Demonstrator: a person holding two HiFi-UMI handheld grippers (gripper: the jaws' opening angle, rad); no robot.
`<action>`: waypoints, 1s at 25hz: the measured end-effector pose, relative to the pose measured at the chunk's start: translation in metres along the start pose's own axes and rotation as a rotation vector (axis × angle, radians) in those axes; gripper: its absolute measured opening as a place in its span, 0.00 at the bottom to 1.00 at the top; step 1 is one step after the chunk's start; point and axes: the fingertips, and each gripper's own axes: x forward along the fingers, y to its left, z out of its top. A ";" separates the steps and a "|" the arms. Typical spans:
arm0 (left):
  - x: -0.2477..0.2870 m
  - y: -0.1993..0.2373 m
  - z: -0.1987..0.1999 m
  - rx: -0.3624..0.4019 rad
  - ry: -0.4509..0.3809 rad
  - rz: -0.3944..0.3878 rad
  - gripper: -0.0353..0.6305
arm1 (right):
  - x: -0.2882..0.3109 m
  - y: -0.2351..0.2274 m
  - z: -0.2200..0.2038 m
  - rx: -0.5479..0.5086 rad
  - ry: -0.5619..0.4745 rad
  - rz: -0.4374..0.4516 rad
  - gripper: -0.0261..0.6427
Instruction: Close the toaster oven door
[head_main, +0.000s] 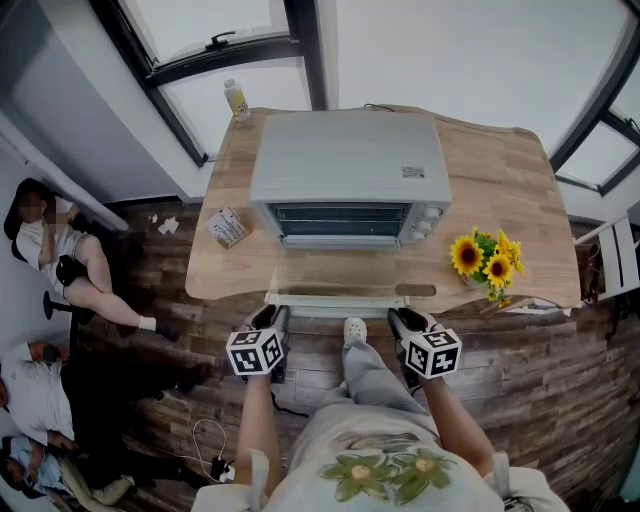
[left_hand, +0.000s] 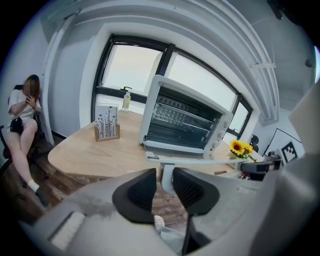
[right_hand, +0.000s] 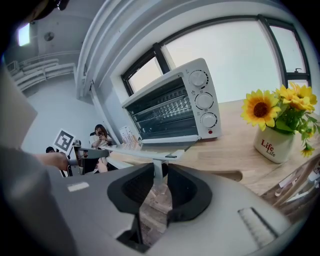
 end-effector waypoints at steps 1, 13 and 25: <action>0.000 -0.001 0.001 0.006 -0.002 0.002 0.22 | 0.000 0.000 0.001 -0.001 -0.003 -0.001 0.17; 0.000 -0.002 0.003 0.015 0.011 0.019 0.20 | -0.001 0.000 0.002 -0.005 0.001 -0.023 0.17; -0.004 -0.005 0.017 0.005 -0.012 0.024 0.20 | -0.005 0.004 0.017 -0.004 -0.045 -0.025 0.16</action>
